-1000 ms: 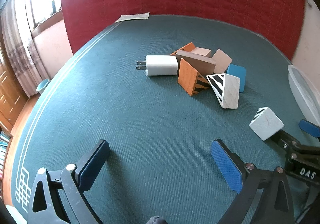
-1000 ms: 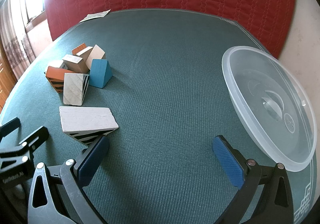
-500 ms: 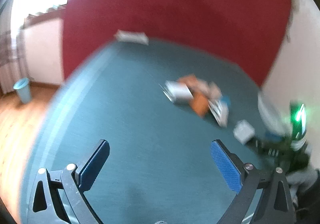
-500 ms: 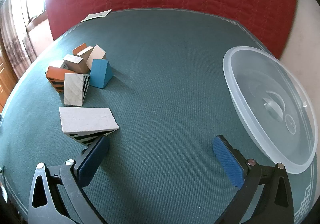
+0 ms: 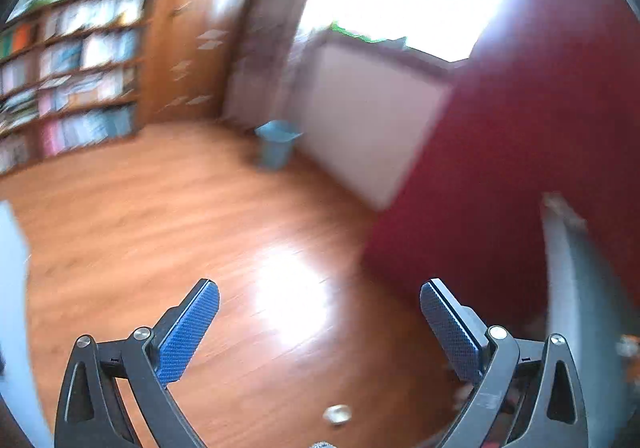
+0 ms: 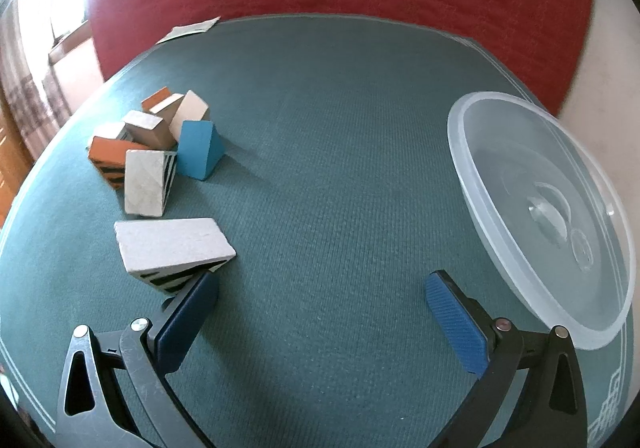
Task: Organize rigid objects
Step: 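Lower the open left gripper toward the white cup on the floor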
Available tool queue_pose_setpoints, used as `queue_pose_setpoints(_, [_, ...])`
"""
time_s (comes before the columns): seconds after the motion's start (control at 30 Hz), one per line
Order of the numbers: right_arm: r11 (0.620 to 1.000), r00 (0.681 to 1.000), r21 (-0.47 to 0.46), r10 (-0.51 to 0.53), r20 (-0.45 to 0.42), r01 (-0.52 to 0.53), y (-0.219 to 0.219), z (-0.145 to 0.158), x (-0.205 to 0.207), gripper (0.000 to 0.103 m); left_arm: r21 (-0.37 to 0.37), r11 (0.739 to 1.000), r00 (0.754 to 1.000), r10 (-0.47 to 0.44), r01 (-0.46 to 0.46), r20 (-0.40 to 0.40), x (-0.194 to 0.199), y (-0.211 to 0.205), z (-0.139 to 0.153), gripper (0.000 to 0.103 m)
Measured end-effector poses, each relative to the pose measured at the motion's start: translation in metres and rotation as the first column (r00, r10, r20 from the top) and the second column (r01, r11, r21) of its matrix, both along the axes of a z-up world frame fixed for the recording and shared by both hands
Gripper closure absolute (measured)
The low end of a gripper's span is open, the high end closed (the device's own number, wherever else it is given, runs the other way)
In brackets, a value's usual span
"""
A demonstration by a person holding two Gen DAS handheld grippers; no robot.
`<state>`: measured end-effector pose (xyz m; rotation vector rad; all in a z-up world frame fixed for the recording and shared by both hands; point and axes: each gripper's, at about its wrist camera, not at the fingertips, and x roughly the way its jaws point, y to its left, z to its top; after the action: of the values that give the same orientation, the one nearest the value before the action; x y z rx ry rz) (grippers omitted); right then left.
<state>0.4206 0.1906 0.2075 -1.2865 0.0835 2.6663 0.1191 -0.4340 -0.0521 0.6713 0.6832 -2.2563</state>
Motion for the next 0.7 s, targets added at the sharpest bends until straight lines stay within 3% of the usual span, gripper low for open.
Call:
queue_pose_setpoints(0.17, [0.999,0.999,-0.004,-0.046,0.003,0.046,-0.015,0.001,-0.015,0.0,0.13,0.984,0.984,0.102,-0.121,0.144,-0.013,-0.053,-0.112,0.002])
queue_pose_setpoints(0.27, [1.0,1.0,-0.006,-0.025,0.002,0.025,-0.029,0.001,-0.027,0.0,0.229,0.96,0.958,0.099,-0.163,0.271,-0.035,-0.063,-0.187,0.003])
queue_pose_setpoints(0.3, [1.0,1.0,-0.005,-0.014,0.003,0.014,-0.035,0.001,-0.031,0.0,0.228,0.96,0.951,0.088,-0.16,0.298,-0.041,-0.057,-0.202,0.003])
queue_pose_setpoints(0.4, [1.0,1.0,-0.007,0.006,0.0,-0.006,-0.048,0.002,-0.041,0.0,0.177,0.978,0.904,0.021,-0.106,0.427,-0.078,-0.035,-0.246,0.003])
queue_pose_setpoints(0.47, [1.0,1.0,-0.011,0.018,0.001,-0.018,-0.055,0.003,-0.048,0.0,0.186,0.98,0.87,-0.035,-0.065,0.492,-0.096,-0.023,-0.277,0.003])
queue_pose_setpoints(0.7, [0.998,0.998,0.014,-0.063,-0.007,0.063,-0.057,0.007,-0.062,0.0,0.224,0.974,0.759,-0.168,0.03,0.629,-0.143,0.021,-0.361,0.003])
